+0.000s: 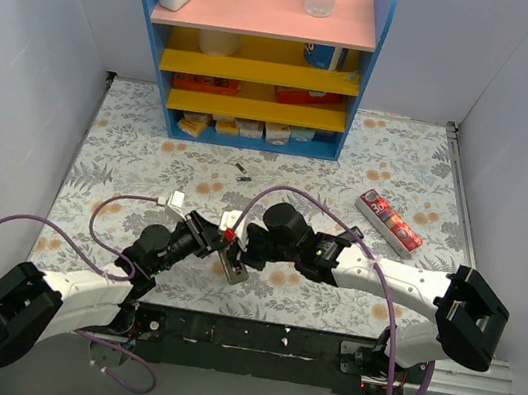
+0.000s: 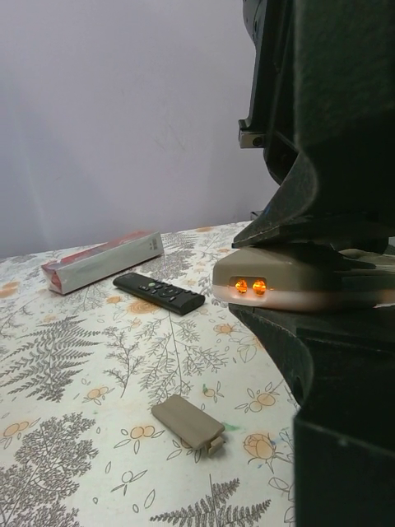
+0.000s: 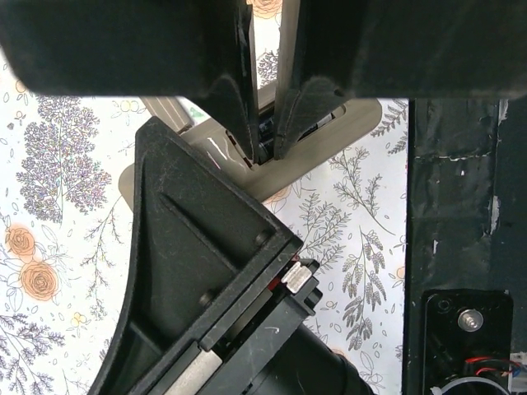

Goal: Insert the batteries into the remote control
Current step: Load the battery into the remote control.

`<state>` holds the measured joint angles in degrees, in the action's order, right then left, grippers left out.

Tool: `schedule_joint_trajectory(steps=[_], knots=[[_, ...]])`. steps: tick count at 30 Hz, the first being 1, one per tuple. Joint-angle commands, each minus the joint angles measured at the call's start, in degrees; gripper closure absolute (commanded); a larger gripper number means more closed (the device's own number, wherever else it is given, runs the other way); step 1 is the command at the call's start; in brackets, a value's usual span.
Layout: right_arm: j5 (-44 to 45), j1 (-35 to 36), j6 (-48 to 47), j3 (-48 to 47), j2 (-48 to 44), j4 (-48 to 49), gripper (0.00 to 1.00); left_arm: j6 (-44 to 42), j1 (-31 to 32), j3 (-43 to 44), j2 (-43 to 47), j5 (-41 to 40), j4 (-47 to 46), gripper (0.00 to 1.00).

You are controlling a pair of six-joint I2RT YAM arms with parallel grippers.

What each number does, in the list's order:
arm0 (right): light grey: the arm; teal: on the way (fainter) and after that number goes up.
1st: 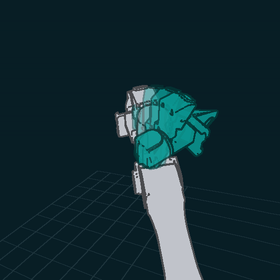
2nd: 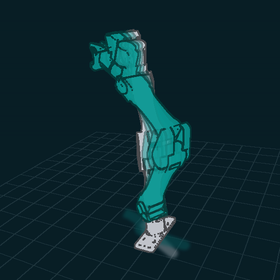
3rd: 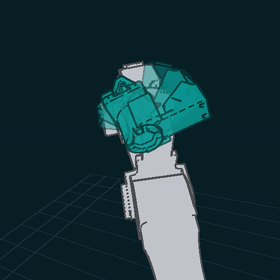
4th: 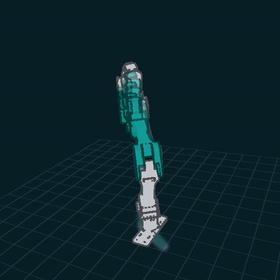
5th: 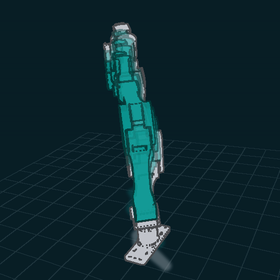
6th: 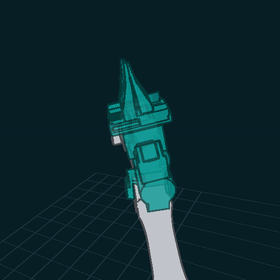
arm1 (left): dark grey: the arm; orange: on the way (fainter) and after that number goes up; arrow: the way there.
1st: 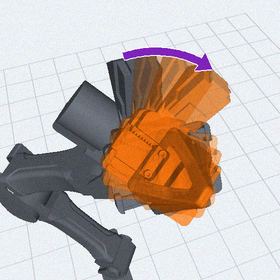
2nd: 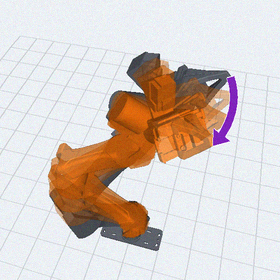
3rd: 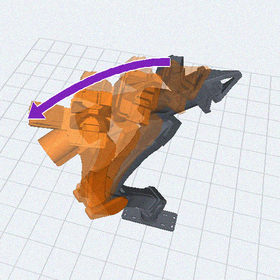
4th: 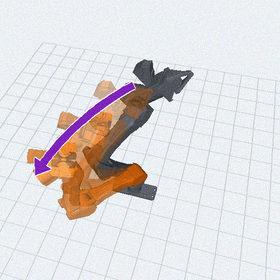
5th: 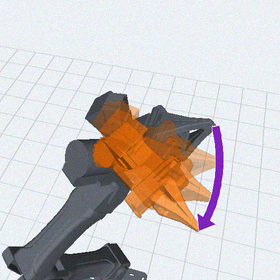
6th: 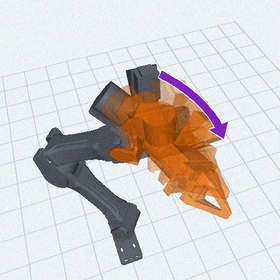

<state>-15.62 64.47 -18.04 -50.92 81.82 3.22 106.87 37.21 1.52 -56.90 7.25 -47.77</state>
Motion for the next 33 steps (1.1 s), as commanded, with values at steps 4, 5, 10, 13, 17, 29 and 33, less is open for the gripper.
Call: schedule_joint_trajectory(steps=[4,5,10,13,17,29,33], knots=[[6.1,-0.3,5.4,-1.7,-3.2,-3.1,0.74,-4.6,0.7,-2.5,8.6,-11.4,12.2,1.00],[8.2,-0.6,7.0,-2.0,-3.9,-4.8,0.72,-5.0,0.8,-2.4,9.5,-12.9,13.9,1.00],[12.8,-2.8,12.2,-3.4,-4.5,-7.7,0.58,-8.2,0.6,-1.9,15.3,-19.0,23.0,1.00],[14.4,-4.8,14.3,-3.5,-3.9,-7.9,0.49,-9.0,0.6,-2.0,17.3,-20.7,26.1,1.00],[12.1,-8.9,14.8,-4.5,1.4,-7.7,0.45,-9.5,0.6,-2.0,21.1,-21.7,29.0,1.00],[12.6,-10.8,14.4,-20.4,22.1,-14.4,0.44,-10.9,0.6,-1.6,26.4,-23.7,34.4,1.00],[11.5,-10.9,14.4,-24.8,26.9,-15.7,0.44,-11.5,0.6,-1.7,28.3,-24.5,36.2,1.00]])
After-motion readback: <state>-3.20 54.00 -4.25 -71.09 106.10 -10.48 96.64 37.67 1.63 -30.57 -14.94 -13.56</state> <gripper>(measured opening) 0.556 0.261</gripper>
